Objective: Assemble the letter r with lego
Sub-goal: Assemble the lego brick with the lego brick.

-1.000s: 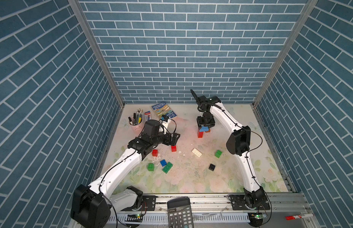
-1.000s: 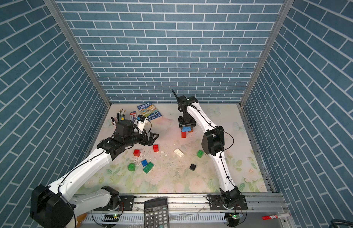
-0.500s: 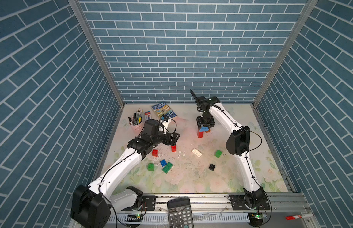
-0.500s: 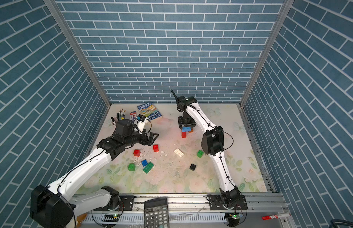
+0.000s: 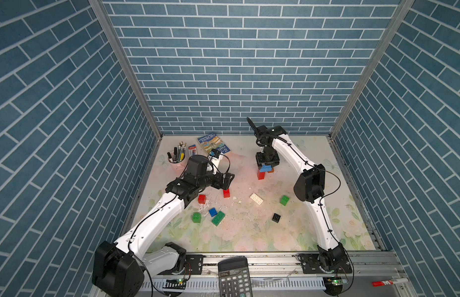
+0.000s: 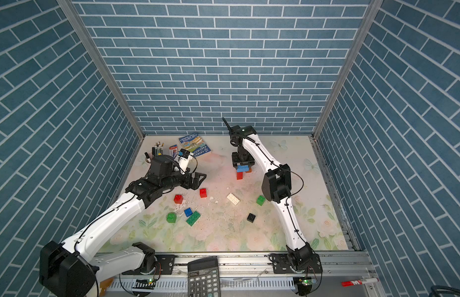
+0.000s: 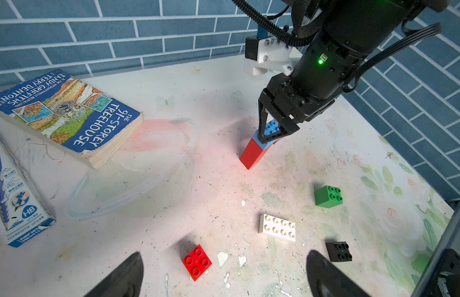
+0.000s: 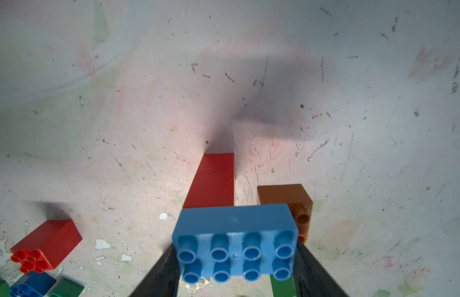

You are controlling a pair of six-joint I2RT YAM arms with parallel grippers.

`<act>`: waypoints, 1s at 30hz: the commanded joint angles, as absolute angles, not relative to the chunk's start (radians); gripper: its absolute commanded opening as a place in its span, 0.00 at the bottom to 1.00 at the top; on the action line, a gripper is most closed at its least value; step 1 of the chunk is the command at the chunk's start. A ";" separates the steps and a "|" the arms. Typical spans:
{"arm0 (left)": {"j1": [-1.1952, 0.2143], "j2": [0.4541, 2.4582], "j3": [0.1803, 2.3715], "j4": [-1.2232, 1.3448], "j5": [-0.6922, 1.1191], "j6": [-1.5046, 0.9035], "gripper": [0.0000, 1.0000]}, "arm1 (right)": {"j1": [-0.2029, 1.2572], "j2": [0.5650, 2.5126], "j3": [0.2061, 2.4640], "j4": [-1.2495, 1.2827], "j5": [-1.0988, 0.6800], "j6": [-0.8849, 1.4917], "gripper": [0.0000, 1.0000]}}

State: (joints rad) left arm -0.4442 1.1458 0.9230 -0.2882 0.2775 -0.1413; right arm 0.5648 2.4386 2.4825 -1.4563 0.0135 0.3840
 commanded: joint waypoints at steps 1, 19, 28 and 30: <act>-0.439 1.144 0.950 -0.317 0.266 -0.130 1.00 | 0.562 2.544 2.430 -1.511 0.060 0.337 0.22; -0.438 1.135 0.948 -0.379 0.241 -0.153 1.00 | 0.566 2.548 2.256 -1.406 0.029 0.368 0.19; -0.437 1.169 0.973 -0.359 0.234 -0.135 1.00 | 0.566 2.549 2.399 -1.484 0.030 0.370 0.23; -0.437 1.181 0.984 -0.353 0.226 -0.127 1.00 | 0.566 2.541 2.437 -1.495 0.029 0.379 0.25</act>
